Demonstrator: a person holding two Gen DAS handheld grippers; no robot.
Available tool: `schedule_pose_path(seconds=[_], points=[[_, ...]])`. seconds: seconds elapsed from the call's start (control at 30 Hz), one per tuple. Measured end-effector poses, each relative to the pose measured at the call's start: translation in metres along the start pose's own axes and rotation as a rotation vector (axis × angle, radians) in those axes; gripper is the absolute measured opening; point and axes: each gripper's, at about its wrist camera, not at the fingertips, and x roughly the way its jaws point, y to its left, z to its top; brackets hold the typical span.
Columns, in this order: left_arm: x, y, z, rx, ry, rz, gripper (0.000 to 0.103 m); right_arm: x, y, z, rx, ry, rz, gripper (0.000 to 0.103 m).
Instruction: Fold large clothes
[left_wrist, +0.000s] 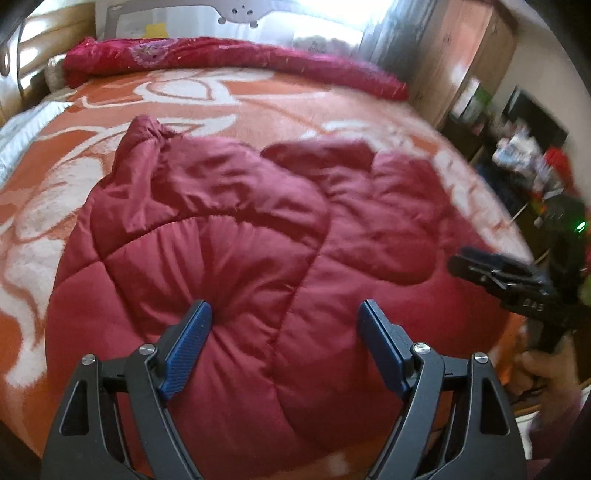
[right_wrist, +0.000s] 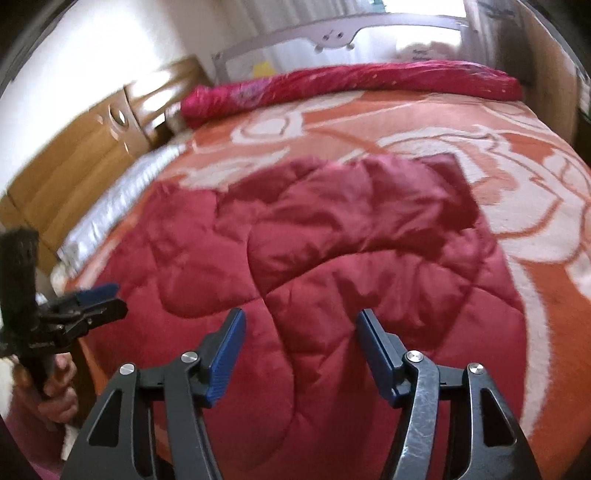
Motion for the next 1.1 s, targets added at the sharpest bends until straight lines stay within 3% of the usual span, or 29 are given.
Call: schedule_pose_path(seconds=[0.4,0.63,0.8,1.1], points=[[0.051,0.042,0.051,-0.132,0.081,0.082,0.079,0.045,-0.043,0.038,0.082,0.071,-0.098,0.062],[0.081,0.074,0.069,-0.222,0.103,0.134,0.076,0.056,-0.09,0.032,0.245,0.034,-0.147,0.062],[0.102,0.09,0.073,-0.267,0.11,0.149,0.077,0.056,-0.096,0.026,0.292,0.009,-0.161,0.062],[0.084,0.09,0.073,-0.282,0.084,0.119,0.076,0.055,-0.103,0.017,0.345,0.0,-0.172,0.062]])
